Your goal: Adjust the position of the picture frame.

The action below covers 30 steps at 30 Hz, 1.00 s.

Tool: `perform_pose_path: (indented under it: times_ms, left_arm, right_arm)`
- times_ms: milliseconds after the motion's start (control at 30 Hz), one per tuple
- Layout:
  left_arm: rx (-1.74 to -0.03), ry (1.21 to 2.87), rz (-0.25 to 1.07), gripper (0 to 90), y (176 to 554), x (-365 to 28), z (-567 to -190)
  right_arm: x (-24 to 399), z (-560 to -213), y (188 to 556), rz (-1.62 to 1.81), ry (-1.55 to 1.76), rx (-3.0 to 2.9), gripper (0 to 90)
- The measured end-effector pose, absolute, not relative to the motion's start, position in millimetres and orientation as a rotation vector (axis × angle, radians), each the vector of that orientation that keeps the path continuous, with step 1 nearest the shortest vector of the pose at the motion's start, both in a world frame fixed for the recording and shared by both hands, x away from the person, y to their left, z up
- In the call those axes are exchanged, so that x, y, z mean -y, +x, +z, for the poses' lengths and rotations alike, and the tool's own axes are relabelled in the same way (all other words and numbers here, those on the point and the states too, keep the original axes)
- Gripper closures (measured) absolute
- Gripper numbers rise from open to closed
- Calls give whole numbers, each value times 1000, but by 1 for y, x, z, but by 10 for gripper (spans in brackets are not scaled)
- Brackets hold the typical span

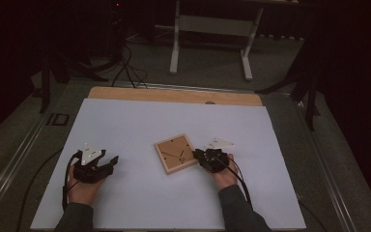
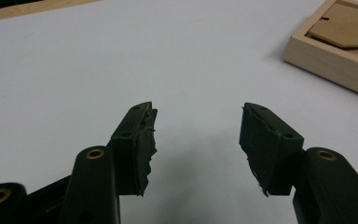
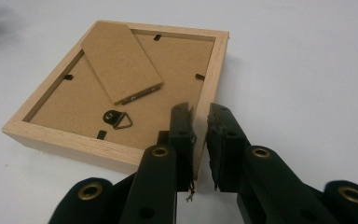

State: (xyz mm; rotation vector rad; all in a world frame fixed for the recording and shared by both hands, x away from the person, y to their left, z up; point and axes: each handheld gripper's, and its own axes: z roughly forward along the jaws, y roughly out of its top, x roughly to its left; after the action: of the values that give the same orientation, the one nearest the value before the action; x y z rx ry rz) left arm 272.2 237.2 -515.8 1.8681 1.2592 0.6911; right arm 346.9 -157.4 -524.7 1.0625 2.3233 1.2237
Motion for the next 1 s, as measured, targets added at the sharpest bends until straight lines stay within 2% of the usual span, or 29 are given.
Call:
perform_pose_path:
  times_ms: [367, 1000]
  left_arm:
    - [-1251, 1876, 684, 459, 272, -235, -516]
    - [-1210, 1891, 627, 554, 273, -228, -516]
  right_arm:
    - [143, -524, 338, 1216, 955, -2384, 803]
    - [110, -524, 319, 1242, 762, -2484, 802]
